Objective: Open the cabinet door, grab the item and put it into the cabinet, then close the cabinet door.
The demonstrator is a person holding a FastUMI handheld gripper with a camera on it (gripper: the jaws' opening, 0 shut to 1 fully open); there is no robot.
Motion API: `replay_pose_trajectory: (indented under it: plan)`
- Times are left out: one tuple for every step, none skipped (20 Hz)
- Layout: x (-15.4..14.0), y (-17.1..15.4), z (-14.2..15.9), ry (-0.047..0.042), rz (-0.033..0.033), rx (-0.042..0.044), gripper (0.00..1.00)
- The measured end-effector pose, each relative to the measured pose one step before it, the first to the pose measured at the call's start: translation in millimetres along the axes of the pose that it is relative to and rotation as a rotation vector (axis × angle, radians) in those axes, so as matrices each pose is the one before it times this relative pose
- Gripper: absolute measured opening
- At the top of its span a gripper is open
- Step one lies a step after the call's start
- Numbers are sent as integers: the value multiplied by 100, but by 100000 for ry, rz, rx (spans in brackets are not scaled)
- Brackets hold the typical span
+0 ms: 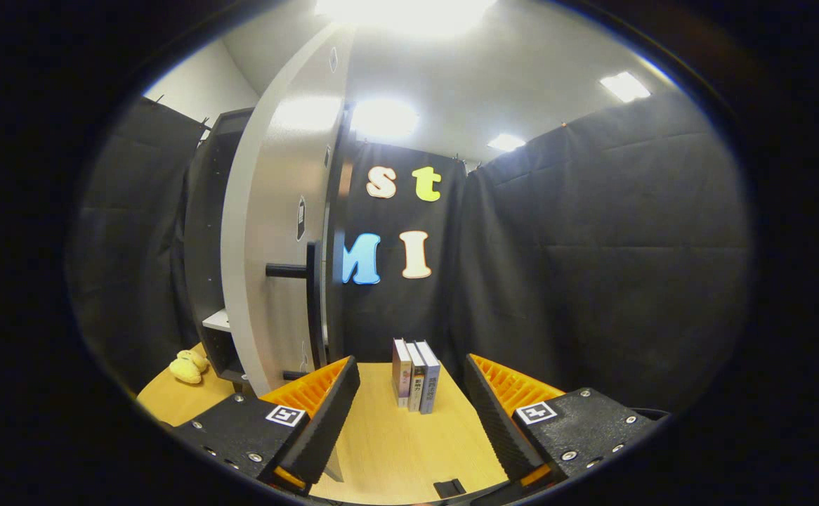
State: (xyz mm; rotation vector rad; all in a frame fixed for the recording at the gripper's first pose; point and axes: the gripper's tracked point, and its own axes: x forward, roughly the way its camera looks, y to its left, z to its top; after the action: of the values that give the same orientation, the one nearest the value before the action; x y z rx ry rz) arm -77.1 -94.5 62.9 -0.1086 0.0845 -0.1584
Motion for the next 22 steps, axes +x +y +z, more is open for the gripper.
replay_pose_trajectory:
  plan:
    - [76,192,-130,159,1080,-107,93]
    - [-212,-93,188,-1583,-358,19,92]
    - [212,166,40,-569,-300,-211,90]
    - [-99,116,144,-715,-180,1097,90]
    - [70,226,-68,-143,701,597,89]
    - [-175,443,95,-430,1228,860,89]
    - [-112,1116,-110,594,1245,1316,89]
    - [-190,1419,-197,178,1565,1392,89]
    - [-59,1818,-284,82,2111,917,89]
    - [-115,1881,-43,-302,2557,573,89]
    - [-17,1927,-70,-258,3146,335,90]
    - [101,2248,-83,-144,3361,208,89]
    - [180,2403,-275,193,3774,989,89]
    - [411,2576,-176,54,4873,206,90]
    - [887,2354,-369,424,4572,-639,89]
    - [849,1930,-477,1241,3554,-344,90]
    - [1099,1992,-524,951,3871,608,90]
    - [1072,1958,-190,910,4154,1597,90]
    - [1019,1900,-136,686,3317,1693,90]
    - [898,1309,-110,381,2162,838,91]
    - [698,1112,111,215,1457,-135,92]
    - [513,998,146,-386,1441,-91,92]
